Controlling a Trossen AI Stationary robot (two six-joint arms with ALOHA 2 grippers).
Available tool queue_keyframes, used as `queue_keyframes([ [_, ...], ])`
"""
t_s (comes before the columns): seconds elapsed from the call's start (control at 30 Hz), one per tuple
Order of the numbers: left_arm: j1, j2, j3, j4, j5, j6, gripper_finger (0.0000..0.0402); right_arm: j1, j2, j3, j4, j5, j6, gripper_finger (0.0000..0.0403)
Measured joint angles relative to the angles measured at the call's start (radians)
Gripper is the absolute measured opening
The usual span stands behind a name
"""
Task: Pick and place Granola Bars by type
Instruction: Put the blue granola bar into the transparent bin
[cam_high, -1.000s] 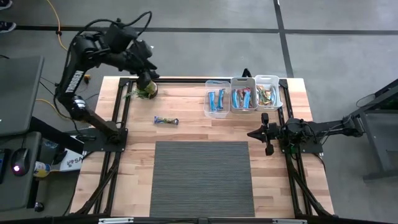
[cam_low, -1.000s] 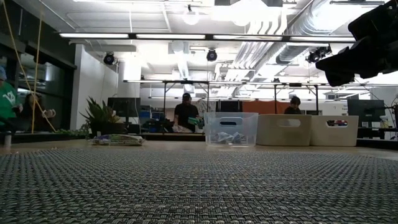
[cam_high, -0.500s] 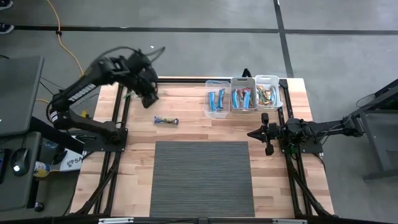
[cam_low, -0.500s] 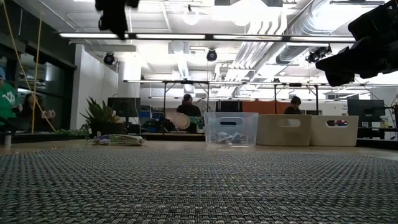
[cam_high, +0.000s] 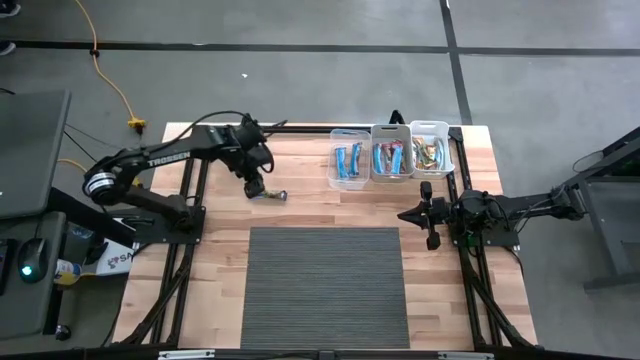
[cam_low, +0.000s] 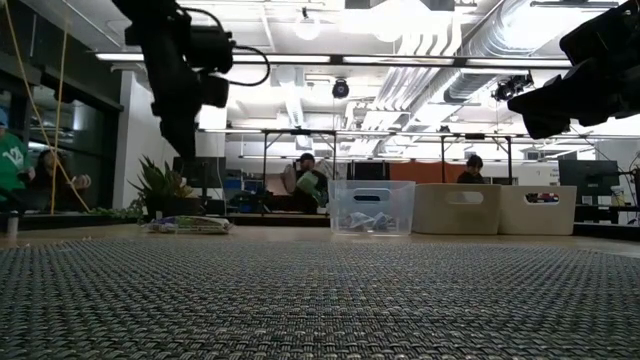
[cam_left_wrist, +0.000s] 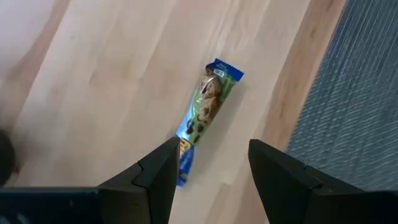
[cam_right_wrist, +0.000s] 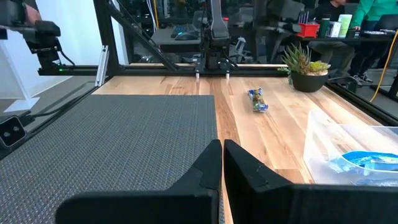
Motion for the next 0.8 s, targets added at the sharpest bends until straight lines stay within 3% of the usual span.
queue_keyframes([
  [0.33, 0.0, 0.01, -0.068, 0.097, 0.003, 0.388, 0.0191, 0.0, 0.0, 0.0, 0.0, 0.0, 0.0, 0.0],
  [0.53, 0.0, 0.01, -0.124, 0.187, 0.054, 0.426, 0.0191, 0.0, 0.0, 0.0, 0.0, 0.0, 0.0, 0.0],
  [0.8, -0.028, 0.01, -0.207, 0.323, -0.053, 0.445, 0.0191, 0.0, 0.0, 0.0, 0.0, 0.0, 0.0, 0.0],
])
